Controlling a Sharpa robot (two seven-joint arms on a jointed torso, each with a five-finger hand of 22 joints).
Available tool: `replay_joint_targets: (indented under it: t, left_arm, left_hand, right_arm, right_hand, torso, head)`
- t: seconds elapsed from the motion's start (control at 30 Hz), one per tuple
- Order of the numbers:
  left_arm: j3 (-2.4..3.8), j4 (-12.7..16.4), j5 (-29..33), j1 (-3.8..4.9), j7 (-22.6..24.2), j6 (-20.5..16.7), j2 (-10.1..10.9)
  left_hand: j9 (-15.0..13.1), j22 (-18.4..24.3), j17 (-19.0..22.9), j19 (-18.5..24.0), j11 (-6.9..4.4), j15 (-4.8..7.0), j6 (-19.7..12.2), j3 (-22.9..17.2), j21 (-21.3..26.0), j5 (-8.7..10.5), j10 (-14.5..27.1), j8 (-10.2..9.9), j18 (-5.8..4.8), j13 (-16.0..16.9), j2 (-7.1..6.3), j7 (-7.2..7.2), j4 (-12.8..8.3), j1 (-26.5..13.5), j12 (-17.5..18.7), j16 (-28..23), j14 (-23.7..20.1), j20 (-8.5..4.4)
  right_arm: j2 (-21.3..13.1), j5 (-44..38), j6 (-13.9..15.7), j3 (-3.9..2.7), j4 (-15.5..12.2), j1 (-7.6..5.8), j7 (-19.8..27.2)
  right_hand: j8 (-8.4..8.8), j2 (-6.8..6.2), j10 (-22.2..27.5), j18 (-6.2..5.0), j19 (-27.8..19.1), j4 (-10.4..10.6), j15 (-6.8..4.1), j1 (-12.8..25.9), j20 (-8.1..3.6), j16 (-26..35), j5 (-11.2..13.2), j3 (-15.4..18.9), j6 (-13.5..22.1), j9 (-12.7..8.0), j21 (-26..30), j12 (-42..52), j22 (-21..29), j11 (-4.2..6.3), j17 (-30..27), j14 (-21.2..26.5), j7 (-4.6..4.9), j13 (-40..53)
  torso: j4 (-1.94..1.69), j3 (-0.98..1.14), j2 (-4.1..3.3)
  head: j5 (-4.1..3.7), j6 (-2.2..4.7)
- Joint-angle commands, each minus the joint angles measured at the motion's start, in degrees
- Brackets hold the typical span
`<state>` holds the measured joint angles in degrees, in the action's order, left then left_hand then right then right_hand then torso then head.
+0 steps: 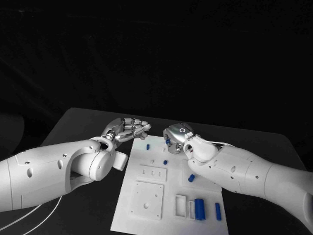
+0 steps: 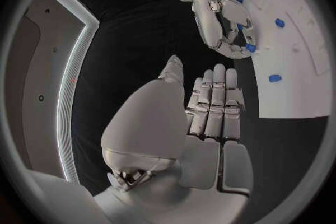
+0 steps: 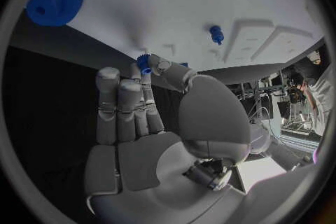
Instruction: Assemble the parts on the task board
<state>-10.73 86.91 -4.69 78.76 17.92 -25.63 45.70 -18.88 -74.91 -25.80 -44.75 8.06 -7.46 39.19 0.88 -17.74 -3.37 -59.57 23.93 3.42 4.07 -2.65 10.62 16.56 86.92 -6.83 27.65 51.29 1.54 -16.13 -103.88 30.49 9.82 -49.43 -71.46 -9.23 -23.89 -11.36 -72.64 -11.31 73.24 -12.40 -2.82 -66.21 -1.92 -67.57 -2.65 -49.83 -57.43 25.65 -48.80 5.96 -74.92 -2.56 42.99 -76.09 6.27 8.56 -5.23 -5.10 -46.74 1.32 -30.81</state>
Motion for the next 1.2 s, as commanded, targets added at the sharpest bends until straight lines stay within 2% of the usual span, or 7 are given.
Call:
replay_joint_targets:
  t: [0.03, 0.13, 0.33, 0.63, 0.83, 1.0, 1.2]
  left_arm:
    - [0.06, 0.1, -0.3, 0.14, 0.6, 0.4, -0.1]
    - [0.06, 0.1, -0.3, 0.14, 0.6, 0.3, -0.1]
    - [0.06, 0.1, -0.3, 0.16, 0.6, 0.3, -0.1]
    - [0.06, 0.2, -0.4, 0.21, 0.6, 0.3, -0.1]
    - [0.06, 0.1, -0.4, 0.27, 0.6, 0.3, -0.1]
    - [0.06, 0.1, -0.5, 0.29, 0.6, 0.3, -0.2]
    - [0.07, 0.1, -0.5, 0.31, 0.6, 0.3, -0.2]
  left_hand:
    - [0.1, -0.3, -0.1, 0.4, -0.02, 0.03, 0.3, 0.2, 0.4, 0.00, 0.2, -0.3, 0.86, -0.1, -0.47, 0.56, 0.1, 0.0, 0.3, -0.3, -0.3, 0.08]
    - [0.1, -0.3, -0.1, 0.4, -0.02, 0.03, 0.3, 0.2, 0.4, 0.00, 0.2, -0.3, 0.87, -0.1, -0.47, 0.56, 0.1, 0.0, 0.3, -0.3, -0.3, 0.08]
    - [0.1, -0.3, -0.1, 0.5, -0.02, 0.03, 0.3, 0.2, 0.4, 0.00, 0.2, -0.3, 0.87, -0.1, -0.48, 0.55, 0.1, 0.0, 0.3, -0.3, -0.3, 0.08]
    - [0.1, -0.3, -0.1, 0.5, -0.02, 0.02, 0.3, 0.2, 0.4, 0.00, 0.2, -0.3, 0.89, -0.1, -0.48, 0.55, 0.1, 0.0, 0.3, -0.3, -0.3, 0.09]
    - [0.1, -0.3, -0.1, 0.5, -0.01, 0.02, 0.3, 0.2, 0.4, 0.00, 0.2, -0.3, 0.89, -0.1, -0.49, 0.56, 0.1, 0.0, 0.4, -0.4, -0.3, 0.10]
    - [0.1, -0.3, -0.1, 0.5, -0.01, 0.02, 0.3, 0.2, 0.4, 0.00, 0.2, -0.3, 0.90, -0.1, -0.50, 0.56, 0.1, 0.0, 0.4, -0.4, -0.3, 0.10]
    - [0.1, -0.3, -0.2, 0.5, -0.01, 0.02, 0.3, 0.2, 0.4, 0.00, 0.2, -0.3, 0.91, -0.1, -0.50, 0.56, 0.1, 0.0, 0.4, -0.4, -0.3, 0.10]
  right_arm:
    - [0.2, 0.4, -0.4, 0.02, 0.1, 0.04, 0.7]
    - [0.3, 1.1, 0.1, 0.02, 0.1, 0.04, 0.8]
    - [0.4, 1.6, 0.7, 0.02, 0.3, 0.04, 0.9]
    - [0.4, 1.8, -0.5, 0.01, 0.5, 0.03, 0.7]
    - [0.4, 2.3, -0.9, 0.01, 0.4, 0.03, 0.9]
    - [0.5, 2.5, -1.2, 0.01, 0.4, 0.03, 1.2]
    - [0.6, 2.7, -1.3, 0.02, 0.5, 0.03, 1.4]
  right_hand:
    - [0.01, 0.15, -2.2, -3.69, -0.1, 0.1, -0.45, -0.6, -0.23, -0.1, -0.1, -0.2, 0.0, 0.0, -0.2, -0.4, -1.1, -0.65, -0.1, 0.8, 0.28, 0.1]
    - [0.25, -0.03, -1.9, -3.69, -0.2, 0.0, -0.31, -0.7, -0.18, 0.0, -0.1, -0.3, 0.4, 0.0, -0.1, -0.7, -1.0, -0.79, -0.3, 0.9, 0.41, 0.1]
    - [1.53, -0.79, 0.0, -3.69, -0.5, 0.0, 0.57, -1.0, -0.13, 0.0, -0.1, -0.4, 2.3, -0.3, 0.1, -2.0, -0.9, -1.68, -0.7, 0.9, 1.26, -0.2]
    - [2.28, -1.50, 1.4, -3.69, -0.5, 0.3, 1.09, -1.1, -0.07, -0.1, -0.1, -0.2, 3.3, -0.5, 0.2, -2.3, -0.9, -2.21, -1.1, 0.9, 1.77, -0.4]
    - [3.18, -2.39, 3.7, -3.69, -0.8, 0.5, 1.76, -1.3, 0.03, -0.1, -0.1, -0.1, 4.7, -0.8, 0.5, -2.4, -0.8, -2.89, -1.5, 1.1, 2.43, -1.1]
    - [3.24, -2.44, 4.0, -3.69, -0.8, 0.5, 1.83, -1.4, 0.04, -0.1, -0.1, 0.0, 4.8, -0.9, 0.5, -2.3, -0.8, -2.97, -1.6, 1.1, 2.49, -1.2]
    - [3.24, -2.51, 4.0, -3.69, -0.8, 0.5, 1.85, -1.5, 0.05, -0.1, -0.1, 0.1, 4.8, -0.9, 0.5, -2.3, -0.8, -2.99, -1.7, 1.1, 2.50, -1.2]
  torso:
    - [-0.02, -0.03, 0.00]
    - [-0.01, -0.03, 0.08]
    - [0.05, -0.07, 0.09]
    - [0.02, -0.15, 0.08]
    - [0.08, -0.14, 0.04]
    - [0.04, -0.19, 0.06]
    - [0.09, -0.14, 0.06]
  head:
    - [0.04, 0.00]
    - [0.09, -0.02]
    - [0.23, -0.09]
    - [0.27, -0.08]
    - [0.35, -0.03]
    - [0.38, -0.09]
    - [0.42, -0.17]
